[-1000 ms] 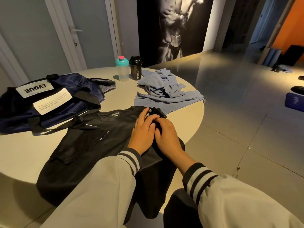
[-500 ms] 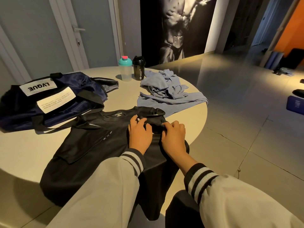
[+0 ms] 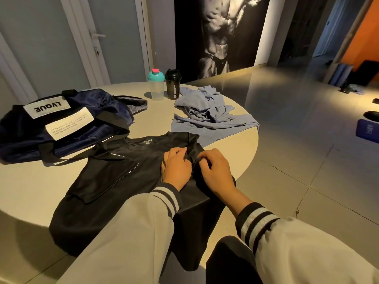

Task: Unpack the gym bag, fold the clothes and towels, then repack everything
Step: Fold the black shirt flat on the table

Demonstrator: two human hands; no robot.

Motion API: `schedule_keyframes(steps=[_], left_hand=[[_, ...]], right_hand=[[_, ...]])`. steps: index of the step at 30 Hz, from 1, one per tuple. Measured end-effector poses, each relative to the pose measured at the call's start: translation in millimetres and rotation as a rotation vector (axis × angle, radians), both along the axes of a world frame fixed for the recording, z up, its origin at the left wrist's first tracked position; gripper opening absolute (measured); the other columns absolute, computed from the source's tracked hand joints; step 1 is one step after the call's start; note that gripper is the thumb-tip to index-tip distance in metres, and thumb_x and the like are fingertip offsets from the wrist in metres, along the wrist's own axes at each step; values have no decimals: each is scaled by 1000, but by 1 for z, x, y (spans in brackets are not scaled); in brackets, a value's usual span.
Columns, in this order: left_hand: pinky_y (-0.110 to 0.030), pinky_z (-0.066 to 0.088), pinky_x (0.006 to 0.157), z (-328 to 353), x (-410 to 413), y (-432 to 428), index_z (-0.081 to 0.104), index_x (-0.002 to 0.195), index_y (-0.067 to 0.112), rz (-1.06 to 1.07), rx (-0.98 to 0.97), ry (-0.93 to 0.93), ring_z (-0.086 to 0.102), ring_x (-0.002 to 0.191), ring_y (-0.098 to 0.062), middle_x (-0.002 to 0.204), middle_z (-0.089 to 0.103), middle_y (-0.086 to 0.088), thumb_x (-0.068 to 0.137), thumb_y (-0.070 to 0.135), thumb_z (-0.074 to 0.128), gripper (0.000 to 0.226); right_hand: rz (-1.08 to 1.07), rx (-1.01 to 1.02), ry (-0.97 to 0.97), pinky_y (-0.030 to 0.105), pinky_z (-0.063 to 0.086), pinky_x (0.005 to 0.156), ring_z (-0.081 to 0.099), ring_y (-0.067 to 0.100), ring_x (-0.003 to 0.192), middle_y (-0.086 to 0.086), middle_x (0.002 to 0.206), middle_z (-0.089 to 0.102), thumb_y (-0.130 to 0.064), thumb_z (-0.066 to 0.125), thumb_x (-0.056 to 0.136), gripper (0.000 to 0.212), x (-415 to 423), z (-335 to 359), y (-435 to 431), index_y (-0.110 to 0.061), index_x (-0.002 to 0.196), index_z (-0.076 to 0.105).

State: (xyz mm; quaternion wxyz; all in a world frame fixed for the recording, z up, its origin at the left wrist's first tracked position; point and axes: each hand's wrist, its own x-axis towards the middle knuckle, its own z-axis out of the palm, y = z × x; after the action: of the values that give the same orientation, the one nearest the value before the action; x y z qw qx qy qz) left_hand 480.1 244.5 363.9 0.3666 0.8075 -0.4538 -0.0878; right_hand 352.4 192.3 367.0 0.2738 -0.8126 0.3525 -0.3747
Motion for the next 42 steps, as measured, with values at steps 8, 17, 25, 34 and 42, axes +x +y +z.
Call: schedule_keyframes(steps=[8, 17, 25, 34, 42], left_hand=[[-34, 28, 112, -1, 2, -4, 33, 156, 15, 100, -93, 145, 21, 139, -23, 152, 32, -2, 100, 17, 52, 59], [-40, 11, 124, 1, 2, -2, 47, 148, 28, 72, -12, 80, 22, 146, -25, 159, 31, -2, 97, 12, 48, 53], [-39, 20, 114, 13, 5, -7, 50, 137, 39, 40, 130, 85, 34, 135, -25, 139, 56, 1, 99, 27, 44, 40], [-46, 37, 105, 33, 28, -57, 45, 137, 32, -145, 230, 59, 48, 124, -28, 124, 62, -4, 98, 28, 53, 39], [-42, 50, 103, 13, 45, -103, 47, 143, 36, -261, 73, 468, 67, 111, -16, 113, 73, 4, 92, 18, 60, 55]], right_hand=[[35, -9, 378, 40, 37, 108, 48, 27, 127, 3, 138, 57, -10, 53, 93, 45, 12, -4, -16, -23, 135, 62], [-95, 116, 44, 33, 46, 92, 59, 26, 110, 8, 121, 66, -10, 47, 97, 32, 27, 15, -22, -13, 116, 72], [-49, 104, 732, 48, 29, 100, 32, 35, 129, 11, 143, 37, -28, 45, 100, 50, 48, 12, -39, -32, 148, 35], [-183, -12, 576, 46, 36, 96, 43, 37, 121, 15, 135, 44, -29, 49, 97, 54, 41, 8, -58, -19, 148, 36], [-133, -7, 449, 43, 40, 102, 41, 35, 130, 14, 142, 42, -40, 53, 93, 58, 35, 11, -69, -20, 146, 42]])
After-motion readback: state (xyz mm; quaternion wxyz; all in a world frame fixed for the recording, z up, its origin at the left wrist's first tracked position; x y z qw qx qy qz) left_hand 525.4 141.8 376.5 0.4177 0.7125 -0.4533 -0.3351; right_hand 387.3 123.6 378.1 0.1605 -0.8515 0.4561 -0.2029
